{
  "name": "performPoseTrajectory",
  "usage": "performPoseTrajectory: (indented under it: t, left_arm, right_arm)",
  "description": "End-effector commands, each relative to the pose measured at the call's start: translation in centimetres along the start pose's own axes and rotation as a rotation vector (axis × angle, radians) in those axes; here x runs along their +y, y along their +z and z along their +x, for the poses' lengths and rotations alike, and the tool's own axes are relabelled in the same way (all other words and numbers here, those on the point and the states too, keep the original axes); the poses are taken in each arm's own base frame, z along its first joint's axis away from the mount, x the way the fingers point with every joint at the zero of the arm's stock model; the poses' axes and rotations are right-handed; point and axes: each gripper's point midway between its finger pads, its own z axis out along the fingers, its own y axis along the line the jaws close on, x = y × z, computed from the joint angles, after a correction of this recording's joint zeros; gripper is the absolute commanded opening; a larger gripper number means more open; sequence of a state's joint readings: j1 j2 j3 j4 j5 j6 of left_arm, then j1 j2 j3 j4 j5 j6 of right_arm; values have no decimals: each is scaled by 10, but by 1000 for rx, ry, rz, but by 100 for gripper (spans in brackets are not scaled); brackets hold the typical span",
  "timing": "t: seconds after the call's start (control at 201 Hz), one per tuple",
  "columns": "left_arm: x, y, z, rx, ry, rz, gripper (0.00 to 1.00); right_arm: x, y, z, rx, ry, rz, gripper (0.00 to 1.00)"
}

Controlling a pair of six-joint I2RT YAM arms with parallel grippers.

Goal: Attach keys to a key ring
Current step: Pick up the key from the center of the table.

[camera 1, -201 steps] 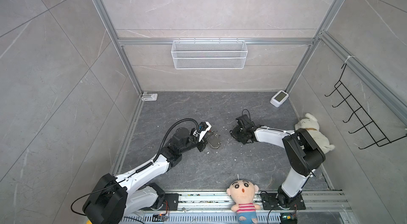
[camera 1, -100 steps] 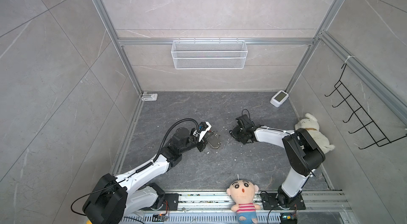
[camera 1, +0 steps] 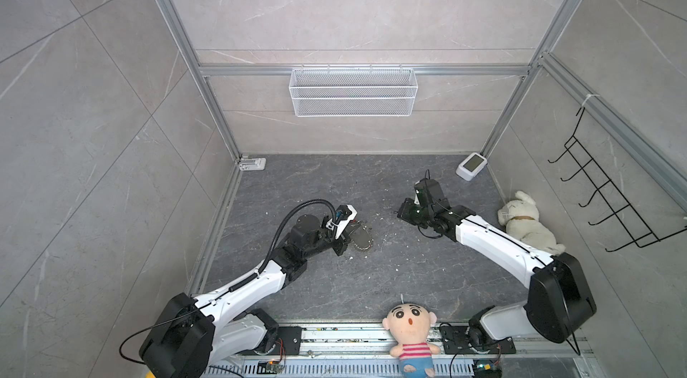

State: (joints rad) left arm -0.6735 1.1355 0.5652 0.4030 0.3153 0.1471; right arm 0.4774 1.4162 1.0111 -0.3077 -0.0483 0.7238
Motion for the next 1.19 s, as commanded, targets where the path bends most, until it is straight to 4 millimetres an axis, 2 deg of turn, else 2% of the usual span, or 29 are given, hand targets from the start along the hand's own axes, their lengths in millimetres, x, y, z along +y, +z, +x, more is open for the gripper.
performPoseTrajectory:
  t: [0.0,0.174,0.329,0.463,0.657,0.926,1.19]
  left_arm:
    - [5,0,-44,-99,72,-5,0]
    - [10,8,-54,-73,126,-6,0]
    - [11,14,-60,-48,172,34,0]
    - [25,13,-64,-52,177,37,0]
    - [28,27,-63,-40,149,82,0]
    - [30,41,-49,6,174,106,0]
    - [25,50,-47,0,266,139,0]
  right_arm:
    - [20,-35,-1,17,-244,-76,0]
    - [27,-62,3,37,-447,-109,0]
    - [44,-87,11,-2,-519,-237,0]
    - [43,-103,16,-30,-559,-265,0]
    - [51,-107,29,11,-558,-342,0]
    - [71,-113,24,22,-564,-421,0]
    - [91,-110,27,90,-548,-504,0]
